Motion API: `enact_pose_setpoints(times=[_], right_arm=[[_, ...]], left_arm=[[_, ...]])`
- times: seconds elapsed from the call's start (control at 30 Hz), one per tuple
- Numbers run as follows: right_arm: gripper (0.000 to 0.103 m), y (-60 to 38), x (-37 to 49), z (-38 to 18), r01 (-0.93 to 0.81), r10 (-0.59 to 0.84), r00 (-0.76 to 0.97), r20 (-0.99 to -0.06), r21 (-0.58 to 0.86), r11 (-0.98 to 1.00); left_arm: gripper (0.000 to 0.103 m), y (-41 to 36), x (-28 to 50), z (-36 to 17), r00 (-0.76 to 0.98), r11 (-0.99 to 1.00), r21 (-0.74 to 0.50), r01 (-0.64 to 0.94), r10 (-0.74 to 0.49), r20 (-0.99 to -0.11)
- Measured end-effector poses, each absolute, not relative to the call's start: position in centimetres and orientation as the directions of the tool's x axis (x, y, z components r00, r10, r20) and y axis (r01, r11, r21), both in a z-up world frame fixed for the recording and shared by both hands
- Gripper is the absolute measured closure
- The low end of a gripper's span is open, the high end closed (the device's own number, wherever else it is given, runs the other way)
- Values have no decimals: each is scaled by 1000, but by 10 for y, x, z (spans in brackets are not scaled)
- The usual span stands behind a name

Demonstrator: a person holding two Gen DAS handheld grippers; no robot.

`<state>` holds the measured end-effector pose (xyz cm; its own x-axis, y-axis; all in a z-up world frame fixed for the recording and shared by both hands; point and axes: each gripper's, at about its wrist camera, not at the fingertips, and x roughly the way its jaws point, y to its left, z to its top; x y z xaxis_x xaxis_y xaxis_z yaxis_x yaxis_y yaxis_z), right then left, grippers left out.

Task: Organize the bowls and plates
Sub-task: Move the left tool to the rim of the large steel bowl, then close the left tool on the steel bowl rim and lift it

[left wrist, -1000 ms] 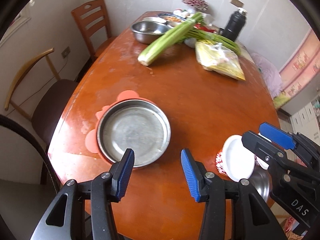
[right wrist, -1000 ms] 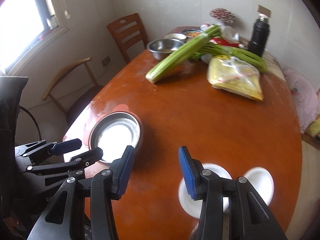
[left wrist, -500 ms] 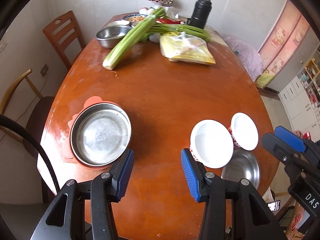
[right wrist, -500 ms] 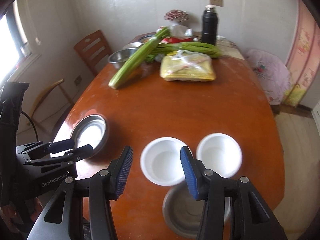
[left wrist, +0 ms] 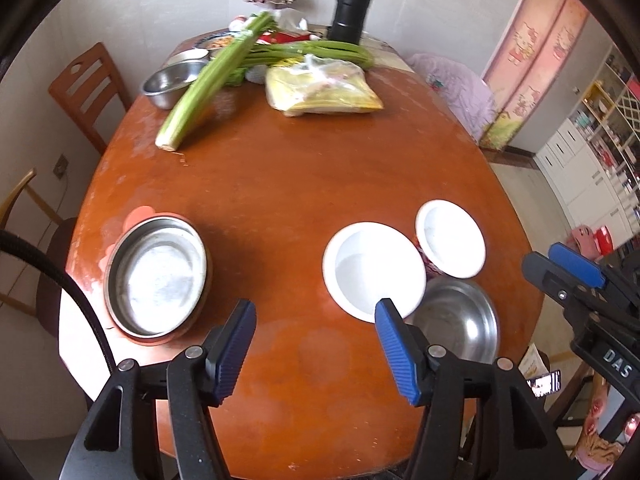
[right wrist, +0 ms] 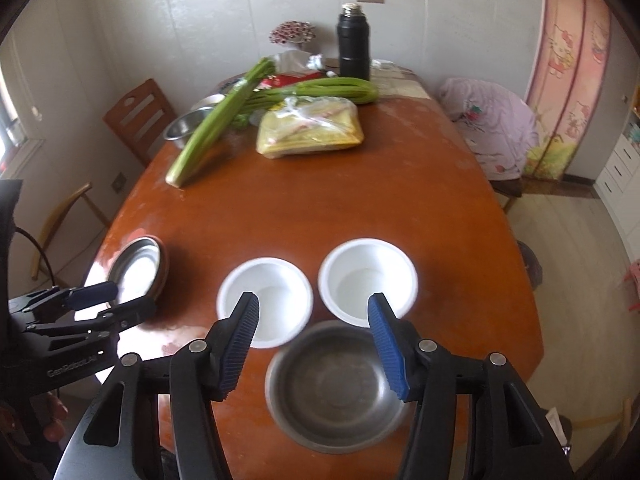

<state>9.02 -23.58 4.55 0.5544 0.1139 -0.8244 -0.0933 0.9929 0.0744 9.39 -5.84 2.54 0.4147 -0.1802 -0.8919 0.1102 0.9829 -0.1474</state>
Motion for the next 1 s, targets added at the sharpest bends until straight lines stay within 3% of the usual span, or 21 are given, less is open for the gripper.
enact_pose_setpoints(times=[0.3,1.0], right_arm=[[44,-272,85,28,-24,64,527,-848,61,998],[44,-305,80,-50,39,51,383,-922,71,997]], left_arm=[[41,-99,89,8,337,964,-192,185,-246,-909],[40,-151,95,-69,133,947,-234,220,-266,-955]])
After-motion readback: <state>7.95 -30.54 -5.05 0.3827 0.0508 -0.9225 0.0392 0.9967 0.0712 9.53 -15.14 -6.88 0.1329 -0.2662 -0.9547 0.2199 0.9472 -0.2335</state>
